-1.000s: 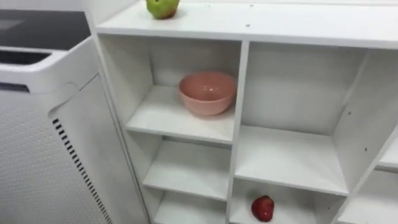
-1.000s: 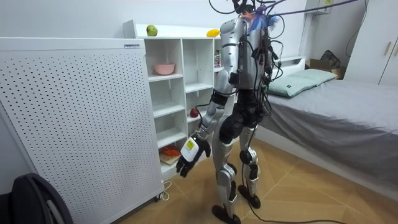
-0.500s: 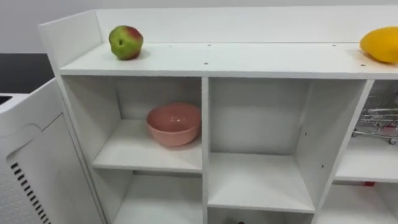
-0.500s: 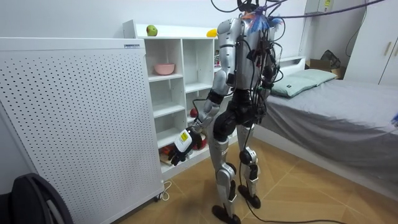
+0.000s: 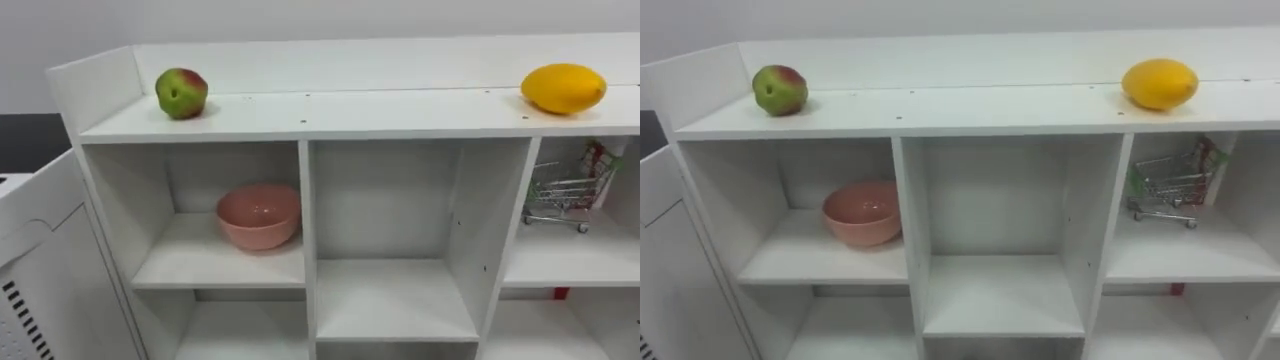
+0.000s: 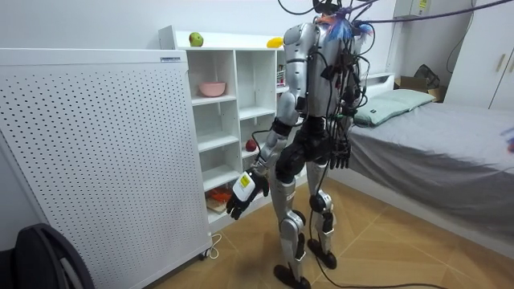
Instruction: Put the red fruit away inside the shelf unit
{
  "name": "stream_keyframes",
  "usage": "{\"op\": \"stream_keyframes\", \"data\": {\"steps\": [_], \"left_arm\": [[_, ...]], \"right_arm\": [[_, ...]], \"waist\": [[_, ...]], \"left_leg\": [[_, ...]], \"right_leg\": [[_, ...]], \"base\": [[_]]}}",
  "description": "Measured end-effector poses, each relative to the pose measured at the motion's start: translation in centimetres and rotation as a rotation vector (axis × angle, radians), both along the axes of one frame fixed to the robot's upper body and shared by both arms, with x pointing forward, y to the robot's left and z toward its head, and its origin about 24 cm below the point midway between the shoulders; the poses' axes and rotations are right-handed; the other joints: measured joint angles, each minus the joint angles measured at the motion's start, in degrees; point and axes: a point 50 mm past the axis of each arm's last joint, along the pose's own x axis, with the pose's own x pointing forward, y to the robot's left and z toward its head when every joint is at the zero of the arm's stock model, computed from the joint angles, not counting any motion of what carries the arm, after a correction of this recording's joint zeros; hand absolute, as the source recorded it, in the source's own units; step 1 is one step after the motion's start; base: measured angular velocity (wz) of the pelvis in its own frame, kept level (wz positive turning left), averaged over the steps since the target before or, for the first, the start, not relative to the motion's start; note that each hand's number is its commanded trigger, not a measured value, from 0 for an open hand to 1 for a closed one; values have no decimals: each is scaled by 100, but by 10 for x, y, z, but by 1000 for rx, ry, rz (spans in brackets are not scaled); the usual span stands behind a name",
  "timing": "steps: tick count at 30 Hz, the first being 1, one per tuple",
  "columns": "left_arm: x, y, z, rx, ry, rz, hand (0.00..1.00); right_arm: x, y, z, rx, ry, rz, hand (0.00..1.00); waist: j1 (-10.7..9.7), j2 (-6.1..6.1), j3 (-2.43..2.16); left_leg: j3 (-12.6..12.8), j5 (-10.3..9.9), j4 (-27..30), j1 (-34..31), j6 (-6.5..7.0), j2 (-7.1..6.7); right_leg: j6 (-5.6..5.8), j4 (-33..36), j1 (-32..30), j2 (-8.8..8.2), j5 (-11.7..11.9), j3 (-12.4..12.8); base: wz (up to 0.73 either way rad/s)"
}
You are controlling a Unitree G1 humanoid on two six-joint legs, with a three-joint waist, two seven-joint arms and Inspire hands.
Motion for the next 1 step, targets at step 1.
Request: {"op": "stream_keyframes", "data": {"steps": [1], "left_arm": [[0,-1,0,-3,-2,0,0]], "right_arm": [[0,0,0,4,0,-2,0]], "waist": [[-1,-3,0]], "left_leg": [[-1,0,0,7,0,0]], "right_leg": [[0,6,1,-1,0,1]], "base": [[0]]}}
